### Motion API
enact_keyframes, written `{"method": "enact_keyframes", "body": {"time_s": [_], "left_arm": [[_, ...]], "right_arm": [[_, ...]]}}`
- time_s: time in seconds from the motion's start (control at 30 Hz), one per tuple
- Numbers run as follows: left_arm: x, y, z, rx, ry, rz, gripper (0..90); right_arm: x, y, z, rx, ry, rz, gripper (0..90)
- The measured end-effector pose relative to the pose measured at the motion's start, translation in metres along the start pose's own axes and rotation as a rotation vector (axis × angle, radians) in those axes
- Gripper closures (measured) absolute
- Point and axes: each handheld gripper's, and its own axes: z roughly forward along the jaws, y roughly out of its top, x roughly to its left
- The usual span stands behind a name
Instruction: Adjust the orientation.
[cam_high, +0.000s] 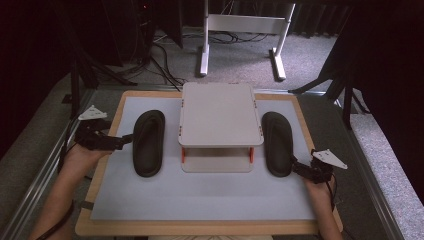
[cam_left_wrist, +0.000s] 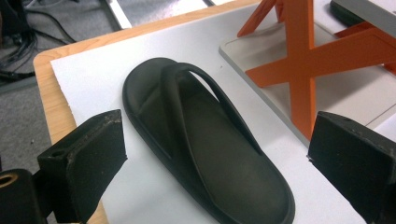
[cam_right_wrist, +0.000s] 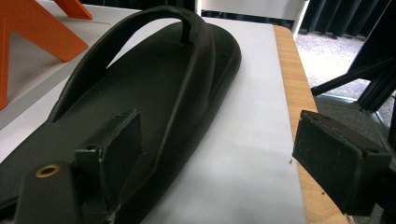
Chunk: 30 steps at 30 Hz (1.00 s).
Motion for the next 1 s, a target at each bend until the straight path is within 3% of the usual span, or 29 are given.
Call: {"method": "enact_keyframes", "body": {"time_s": [0.33, 0.47, 0.6, 1.0], "left_arm": [[0.009, 0.022, 0.022, 0.109, -0.003, -0.034, 3.6], [0.013, 0.029, 0.033, 0.162, -0.008, -0.025, 3.6], [0.015, 0.034, 0.043, 0.212, -0.003, -0.007, 3.6], [0.016, 0.039, 0.077, 0.311, -0.026, -0.028, 6.2]], "right_arm": [[-0.001, 0.0, 0.001, 0.006, -0.002, 0.007, 17.0], [0.0, 0.0, 0.001, 0.007, -0.004, 0.002, 17.0], [-0.001, 0.0, 0.001, 0.007, 0.0, 0.004, 17.0], [0.0, 0.0, 0.001, 0.008, -0.001, 0.003, 17.0]]}}
